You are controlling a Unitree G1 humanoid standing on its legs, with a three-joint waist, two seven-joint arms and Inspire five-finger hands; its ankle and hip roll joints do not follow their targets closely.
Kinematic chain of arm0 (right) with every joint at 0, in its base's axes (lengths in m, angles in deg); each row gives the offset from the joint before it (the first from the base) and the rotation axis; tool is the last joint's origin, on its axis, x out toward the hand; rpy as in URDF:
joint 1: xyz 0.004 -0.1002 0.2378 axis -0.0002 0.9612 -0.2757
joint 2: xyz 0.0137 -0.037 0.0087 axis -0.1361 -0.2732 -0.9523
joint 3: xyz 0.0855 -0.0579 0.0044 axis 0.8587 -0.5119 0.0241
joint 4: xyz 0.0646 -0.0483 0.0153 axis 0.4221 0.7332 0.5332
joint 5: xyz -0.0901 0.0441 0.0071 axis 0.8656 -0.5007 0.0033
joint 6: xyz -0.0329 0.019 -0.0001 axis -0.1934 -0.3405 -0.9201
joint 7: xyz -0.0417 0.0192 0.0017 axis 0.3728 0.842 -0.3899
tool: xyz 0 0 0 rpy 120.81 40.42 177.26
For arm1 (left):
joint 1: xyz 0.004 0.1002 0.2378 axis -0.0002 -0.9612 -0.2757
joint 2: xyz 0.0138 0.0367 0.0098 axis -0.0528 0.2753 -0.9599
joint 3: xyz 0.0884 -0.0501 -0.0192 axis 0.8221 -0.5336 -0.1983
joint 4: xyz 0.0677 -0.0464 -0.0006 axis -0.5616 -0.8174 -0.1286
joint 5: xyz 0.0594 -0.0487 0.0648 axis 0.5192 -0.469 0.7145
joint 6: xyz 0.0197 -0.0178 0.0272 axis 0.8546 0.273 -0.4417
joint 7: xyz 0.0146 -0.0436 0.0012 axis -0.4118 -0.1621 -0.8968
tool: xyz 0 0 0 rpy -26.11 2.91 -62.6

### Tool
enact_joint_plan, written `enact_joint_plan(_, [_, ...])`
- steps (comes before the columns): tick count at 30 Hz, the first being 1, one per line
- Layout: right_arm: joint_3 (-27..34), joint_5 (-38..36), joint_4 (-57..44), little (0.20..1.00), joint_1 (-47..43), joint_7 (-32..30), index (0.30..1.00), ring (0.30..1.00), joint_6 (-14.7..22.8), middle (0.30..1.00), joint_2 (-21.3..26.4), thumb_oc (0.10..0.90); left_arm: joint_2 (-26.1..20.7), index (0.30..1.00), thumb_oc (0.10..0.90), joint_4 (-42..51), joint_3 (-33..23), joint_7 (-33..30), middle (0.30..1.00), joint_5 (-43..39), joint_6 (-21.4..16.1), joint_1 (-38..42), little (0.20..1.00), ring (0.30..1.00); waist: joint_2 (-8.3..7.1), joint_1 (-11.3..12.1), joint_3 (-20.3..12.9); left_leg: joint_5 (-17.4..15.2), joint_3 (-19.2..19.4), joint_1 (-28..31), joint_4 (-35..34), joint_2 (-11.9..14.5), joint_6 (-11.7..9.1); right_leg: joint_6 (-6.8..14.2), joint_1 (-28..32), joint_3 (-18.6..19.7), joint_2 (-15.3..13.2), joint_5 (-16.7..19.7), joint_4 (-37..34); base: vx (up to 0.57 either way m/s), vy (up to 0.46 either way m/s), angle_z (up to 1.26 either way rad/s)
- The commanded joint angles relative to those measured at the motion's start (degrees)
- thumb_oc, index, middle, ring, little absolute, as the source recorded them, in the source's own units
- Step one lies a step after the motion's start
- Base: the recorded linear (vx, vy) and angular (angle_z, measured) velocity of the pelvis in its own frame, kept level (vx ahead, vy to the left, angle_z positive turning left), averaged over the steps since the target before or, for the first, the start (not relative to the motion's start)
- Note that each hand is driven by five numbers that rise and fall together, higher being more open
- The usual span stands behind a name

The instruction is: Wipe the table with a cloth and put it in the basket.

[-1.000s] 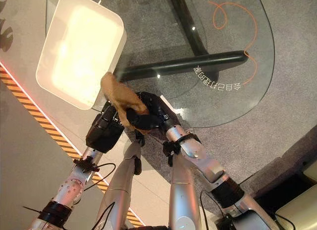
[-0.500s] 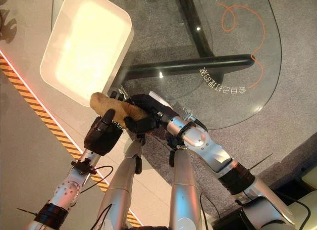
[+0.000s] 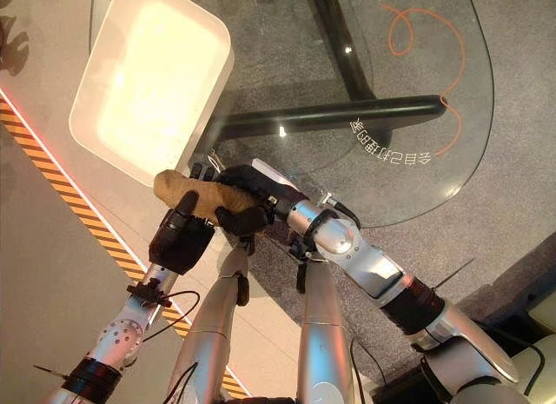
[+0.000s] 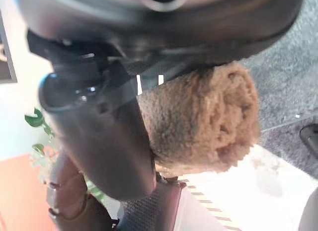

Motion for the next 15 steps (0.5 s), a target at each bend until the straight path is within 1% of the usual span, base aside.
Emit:
enact_joint_plan(1, [-8.02,2.05,-6.72,0.2,-0.04,5.05,0.3,0.3,0.74,0.3,-1.27,0.1,1.81,0.9,0.8,12.44,-0.36,5.48,0.9,-1.81,-1.81,5.17,0.9,0.9,-0.59,0.71,-1.45,-5.3,0.72,0.12,7.09,-1.84,0.77,0.97,1.27,5.43,3.2,7.92,-10.81,0.0,0.0,0.0])
enact_joint_plan(2, [-7.71,2.23,-6.79,0.2,0.04,5.21,0.3,0.3,0.5,0.3,-1.34,0.1,2.03,0.9,0.8,12.43,-0.73,5.63,0.9,-2.29,-1.68,4.95,0.9,0.9,-0.62,0.75,-1.45,-5.27,0.66,0.07,7.12,-1.88,0.74,0.97,1.24,5.49,3.27,7.94,-10.77,0.0,0.0,0.0])
enact_joint_plan(7, [-6.61,1.87,-7.01,0.2,0.52,4.13,0.3,0.3,0.23,0.3,-1.09,0.1,2.72,0.9,0.8,12.34,-2.36,7.31,0.9,-5.92,-3.85,4.07,0.9,0.9,-0.92,0.94,-1.45,-5.39,0.71,0.57,6.68,-1.77,0.74,1.02,1.6,5.55,3.51,7.8,-10.8,0.0,0.0,0.0])
enact_joint_plan(8, [-6.4,1.77,-6.96,0.2,0.53,3.96,0.3,0.3,0.25,0.3,-1.1,0.1,2.85,0.813,0.698,12.41,-2.6,7.32,0.813,-6.13,-4.01,4.11,0.798,0.813,-1.04,0.93,-1.45,-5.42,0.69,0.59,6.67,-1.77,0.74,1.03,1.63,5.58,3.56,7.83,-10.86,0.0,0.0,0.0])
enact_joint_plan(10, [-5.85,1.69,-7.06,0.2,0.64,4.0,0.3,0.3,-0.01,0.3,-1.23,0.1,3.05,0.462,0.289,12.65,-2.98,7.03,0.462,-6.35,-4.12,4.13,0.389,0.462,-1.23,0.96,-1.45,-5.45,0.67,0.6,6.76,-1.74,0.71,1.02,1.69,5.6,3.58,7.85,-10.81,0.0,0.0,0.0])
enact_joint_plan(11, [-5.42,1.85,-7.02,0.2,0.7,4.22,0.3,0.3,-0.09,0.3,-1.37,0.1,3.26,0.3,0.1,12.71,-3.27,6.92,0.3,-6.09,-3.94,4.22,0.2,0.3,-1.3,0.97,-1.45,-5.41,0.69,0.51,6.79,-1.73,0.72,0.99,1.62,5.61,3.61,7.86,-10.76,0.0,0.0,0.0])
enact_joint_plan(15, [-4.26,1.31,-7.07,0.2,1.25,4.74,0.3,0.3,0.29,0.3,-1.45,0.1,3.75,0.3,0.1,12.64,-4.15,7.05,0.3,-6.99,-3.24,3.96,0.2,0.3,-1.51,0.99,-1.45,-5.45,0.57,0.71,6.69,-1.8,0.7,1.01,1.79,5.73,3.8,7.88,-10.76,0.0,0.0,0.0])
